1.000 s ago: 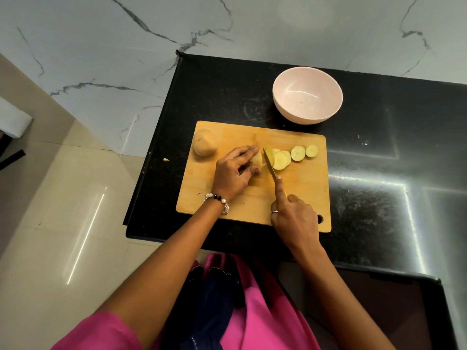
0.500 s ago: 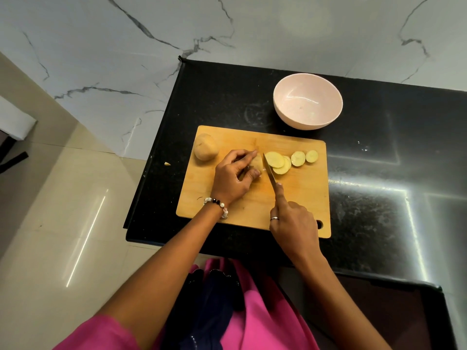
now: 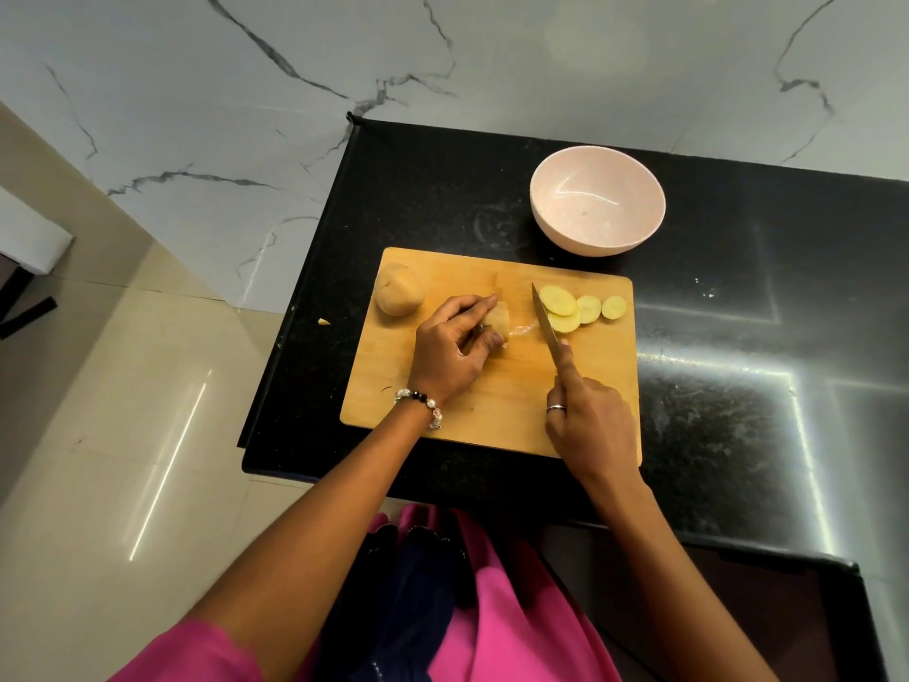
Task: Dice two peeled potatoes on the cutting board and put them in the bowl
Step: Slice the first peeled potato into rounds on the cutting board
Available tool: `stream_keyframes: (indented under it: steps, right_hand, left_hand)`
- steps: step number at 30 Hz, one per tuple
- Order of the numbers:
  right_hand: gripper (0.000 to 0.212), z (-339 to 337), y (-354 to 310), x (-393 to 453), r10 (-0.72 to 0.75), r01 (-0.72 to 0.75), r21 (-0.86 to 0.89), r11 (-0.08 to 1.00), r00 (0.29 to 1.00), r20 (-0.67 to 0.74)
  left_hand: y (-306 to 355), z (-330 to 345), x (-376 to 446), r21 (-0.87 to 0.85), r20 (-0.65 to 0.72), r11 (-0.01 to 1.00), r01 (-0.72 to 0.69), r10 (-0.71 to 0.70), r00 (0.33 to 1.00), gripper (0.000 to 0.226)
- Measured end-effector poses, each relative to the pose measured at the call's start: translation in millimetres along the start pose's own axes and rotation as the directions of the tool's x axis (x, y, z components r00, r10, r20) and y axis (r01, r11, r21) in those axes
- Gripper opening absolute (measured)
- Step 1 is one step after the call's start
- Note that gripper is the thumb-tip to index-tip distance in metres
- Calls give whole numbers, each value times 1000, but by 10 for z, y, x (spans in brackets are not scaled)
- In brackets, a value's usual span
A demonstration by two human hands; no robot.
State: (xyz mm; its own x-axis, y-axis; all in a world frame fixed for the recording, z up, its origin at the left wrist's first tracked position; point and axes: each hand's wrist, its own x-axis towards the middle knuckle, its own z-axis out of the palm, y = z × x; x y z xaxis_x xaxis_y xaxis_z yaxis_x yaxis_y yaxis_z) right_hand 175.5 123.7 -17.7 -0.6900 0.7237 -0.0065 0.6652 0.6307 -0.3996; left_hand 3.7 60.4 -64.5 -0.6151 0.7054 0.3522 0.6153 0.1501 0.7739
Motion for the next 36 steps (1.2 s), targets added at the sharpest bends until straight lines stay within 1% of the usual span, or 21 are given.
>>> stream_keyframes:
  steps: [3, 5, 8, 12, 17, 21, 26, 30, 36]
  right_hand:
    - [53, -68, -145, -92, -72, 81, 118, 990, 994, -80]
    - [52, -96, -240, -140, -91, 97, 120, 988, 994, -54]
    - [55, -99, -338, -159, -70, 67, 91, 994, 997, 29]
    - [59, -81, -400, -144, -18, 15, 38, 999, 997, 71]
    - [62, -126, -538, -131, -2, 23, -170, 985, 992, 125]
    - [61, -99, -657, -45, -8, 42, -305, 951, 994, 112]
    - [55, -11, -699, 193, -28, 56, -285, 957, 995, 101]
    - [57, 56, -689, 99, -16, 46, -299, 953, 995, 102]
    - [60, 173, -627, -69, 3, 49, -297, 954, 985, 174]
  left_hand:
    - [-7, -4, 7, -2, 1, 1000, 7, -7, 1000, 43]
    - [-8, -3, 8, -4, -3, 1000, 6, -6, 1000, 43]
    - [-12, 4, 12, -7, -12, 1000, 4, -4, 1000, 42]
    - [-11, 5, 13, -23, -22, 1000, -1, 1, 1000, 41]
    - [-17, 12, 15, -64, -22, 998, 14, -15, 1000, 41]
    - [3, 11, 11, -67, -21, 998, 20, -21, 1000, 41]
    - [21, 4, 19, -68, -30, 997, 30, -32, 999, 39]
    - [16, 19, 9, -54, -45, 998, 23, -25, 999, 39]
    - [16, 11, 1, -55, -53, 998, 29, -31, 998, 38]
